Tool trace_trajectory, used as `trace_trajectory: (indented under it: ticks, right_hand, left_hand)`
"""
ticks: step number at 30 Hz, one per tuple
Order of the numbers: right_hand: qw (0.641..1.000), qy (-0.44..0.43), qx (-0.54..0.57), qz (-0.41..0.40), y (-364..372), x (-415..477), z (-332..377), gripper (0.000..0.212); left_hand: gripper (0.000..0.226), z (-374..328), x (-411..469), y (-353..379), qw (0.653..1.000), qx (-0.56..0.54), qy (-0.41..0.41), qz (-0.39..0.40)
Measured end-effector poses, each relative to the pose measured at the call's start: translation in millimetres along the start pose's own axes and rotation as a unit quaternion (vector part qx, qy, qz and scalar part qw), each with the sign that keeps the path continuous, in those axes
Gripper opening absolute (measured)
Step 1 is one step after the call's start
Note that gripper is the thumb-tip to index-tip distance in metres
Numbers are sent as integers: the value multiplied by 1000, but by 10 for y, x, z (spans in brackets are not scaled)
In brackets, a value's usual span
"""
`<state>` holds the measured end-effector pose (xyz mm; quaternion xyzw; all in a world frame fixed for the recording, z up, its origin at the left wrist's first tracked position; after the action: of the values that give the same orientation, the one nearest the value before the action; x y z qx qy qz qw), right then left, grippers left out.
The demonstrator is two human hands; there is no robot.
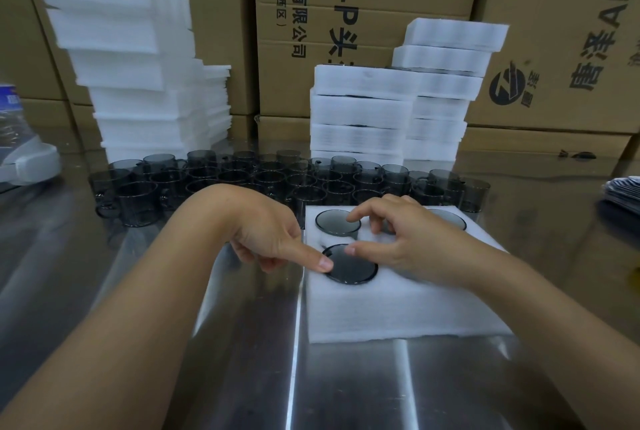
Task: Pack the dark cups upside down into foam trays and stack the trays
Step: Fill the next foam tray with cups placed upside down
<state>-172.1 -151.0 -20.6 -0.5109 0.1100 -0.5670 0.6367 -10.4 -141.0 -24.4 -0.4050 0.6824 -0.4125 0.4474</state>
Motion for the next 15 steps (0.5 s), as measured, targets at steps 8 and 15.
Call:
trace_trajectory:
  ticks: [8, 15]
  right_hand:
    - [999, -16, -34, 16, 11, -28, 22, 38]
    - [998, -33, -49, 1, -2, -40, 45, 36]
  left_hand:
    - [62, 226, -49, -233, 992, -74, -5, -99]
    - [63, 825, -131, -597, 923, -37, -205, -324]
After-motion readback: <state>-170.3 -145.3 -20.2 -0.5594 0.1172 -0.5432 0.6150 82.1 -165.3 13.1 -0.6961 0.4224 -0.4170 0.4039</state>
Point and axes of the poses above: each hand's wrist, its own x-axis towards the middle knuckle, its own y-axis out of the palm, z = x × y, the point moved 6 cm from there along x, towards the middle knuckle, and after that the axes turned 15 degrees about -z, right-handed, at the moved point
